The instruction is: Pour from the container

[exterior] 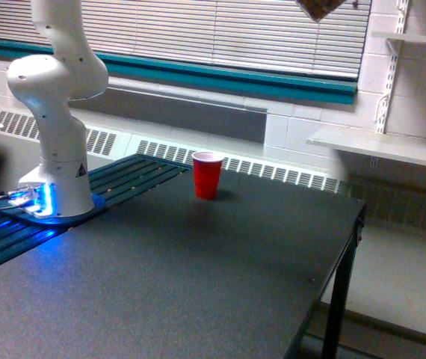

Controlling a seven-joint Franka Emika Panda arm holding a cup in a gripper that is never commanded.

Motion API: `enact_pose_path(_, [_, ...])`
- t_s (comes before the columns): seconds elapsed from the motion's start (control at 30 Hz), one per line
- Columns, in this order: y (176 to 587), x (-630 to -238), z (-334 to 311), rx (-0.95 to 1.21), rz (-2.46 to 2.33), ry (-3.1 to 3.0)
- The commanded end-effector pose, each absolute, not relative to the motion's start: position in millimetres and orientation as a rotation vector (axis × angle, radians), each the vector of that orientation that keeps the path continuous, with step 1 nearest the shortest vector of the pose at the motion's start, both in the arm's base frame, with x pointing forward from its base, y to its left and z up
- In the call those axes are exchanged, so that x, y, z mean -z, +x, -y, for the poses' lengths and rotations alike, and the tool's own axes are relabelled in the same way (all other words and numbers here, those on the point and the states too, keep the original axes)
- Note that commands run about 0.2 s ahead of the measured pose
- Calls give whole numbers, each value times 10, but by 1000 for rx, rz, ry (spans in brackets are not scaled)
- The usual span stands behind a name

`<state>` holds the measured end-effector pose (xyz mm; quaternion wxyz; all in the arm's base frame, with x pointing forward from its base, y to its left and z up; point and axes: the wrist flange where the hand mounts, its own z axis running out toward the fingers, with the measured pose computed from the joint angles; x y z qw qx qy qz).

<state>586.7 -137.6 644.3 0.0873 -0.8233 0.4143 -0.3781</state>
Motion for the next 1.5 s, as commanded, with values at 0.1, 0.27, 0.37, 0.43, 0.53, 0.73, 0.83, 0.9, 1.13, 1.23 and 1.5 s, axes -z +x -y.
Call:
enact_pose_path(0.1, [5850,-6475,1364,1150,-1235,-2444])
enact_pose_path(0.27, [5775,-6455,1302,1147,-1203,-2465])
enact_pose_path(0.37, [5711,-6434,1257,1150,-1184,-2479])
enact_pose_path(0.43, [5662,-6418,1221,1157,-1177,-2481])
enact_pose_path(0.53, [5559,-6417,1135,1161,-1143,-2490])
enact_pose_path(0.73, [5348,-6313,927,1162,-1053,-2534])
enact_pose_path(0.83, [5229,-6300,796,1175,-1003,-2542])
enact_pose_path(0.9, [5146,-6291,710,1183,-970,-2548])
enact_pose_path(1.13, [4839,-6230,393,1176,-858,-2575])
enact_pose_path(1.23, [4700,-6210,239,1183,-805,-2584])
enact_pose_path(1.5, [4311,-6088,-193,1157,-668,-2608])
